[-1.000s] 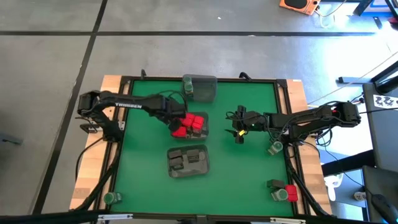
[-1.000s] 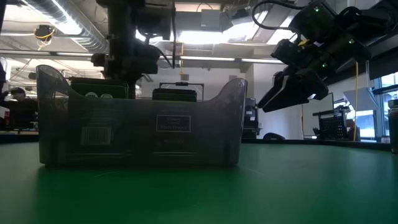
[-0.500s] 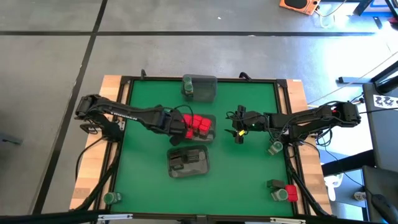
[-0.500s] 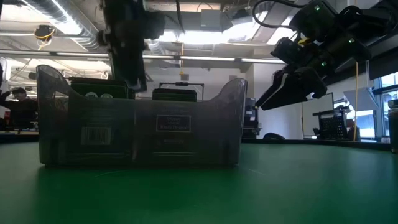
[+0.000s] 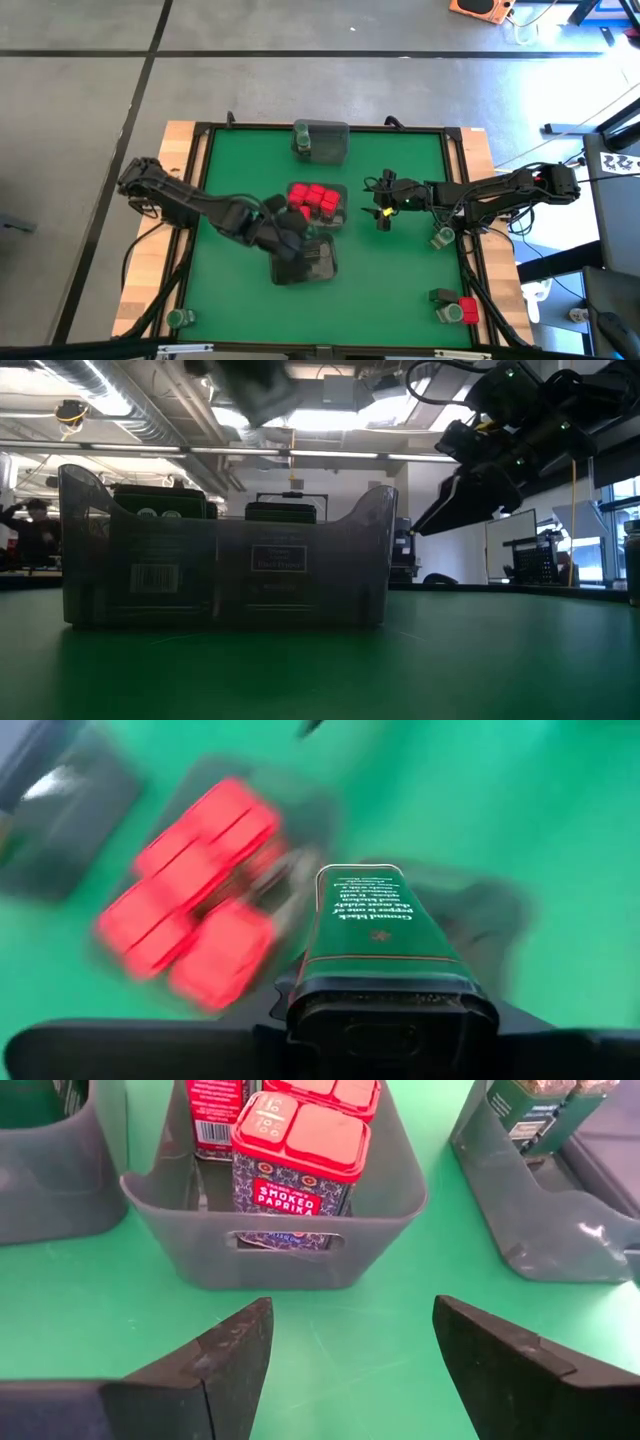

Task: Sort spices by type
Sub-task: Put the black seasoning can into the bottom gray bin

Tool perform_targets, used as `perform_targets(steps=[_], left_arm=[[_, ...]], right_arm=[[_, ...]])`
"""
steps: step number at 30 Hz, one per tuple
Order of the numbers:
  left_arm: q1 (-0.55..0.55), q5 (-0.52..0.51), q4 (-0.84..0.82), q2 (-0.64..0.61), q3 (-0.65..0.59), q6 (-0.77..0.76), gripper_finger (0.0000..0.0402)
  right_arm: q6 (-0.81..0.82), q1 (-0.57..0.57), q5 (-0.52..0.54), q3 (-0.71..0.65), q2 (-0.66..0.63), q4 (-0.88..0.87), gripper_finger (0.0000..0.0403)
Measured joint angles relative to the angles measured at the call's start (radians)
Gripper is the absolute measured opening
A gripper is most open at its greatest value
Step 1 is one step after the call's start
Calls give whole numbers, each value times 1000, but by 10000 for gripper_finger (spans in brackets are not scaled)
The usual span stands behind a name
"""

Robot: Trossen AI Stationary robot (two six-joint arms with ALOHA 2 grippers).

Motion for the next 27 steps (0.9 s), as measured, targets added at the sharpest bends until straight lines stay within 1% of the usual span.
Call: perform_targets(steps=[2,5,8,12,16,22,27], left_arm=[[-26,-1,87,13,-2,21,106],[-58,4,182,55,-2,38,99],[-76,51,229,117,-2,25,99],[-82,98,227,199,4,-40,104],[-77,149,218,246,17,-68,100],[-71,154,127,282,9,-112,106],[-62,153,151,327,-3,-88,119]], right_arm=[[25,0,-7,0,0,-1,276],[47,0,-60,0,0,-13,276],[62,0,-119,0,0,-15,276],[83,0,-158,0,0,-22,276],[105,1,-160,0,0,-37,276],[107,1,-161,0,0,-57,276],[108,1,-162,0,0,-60,276]])
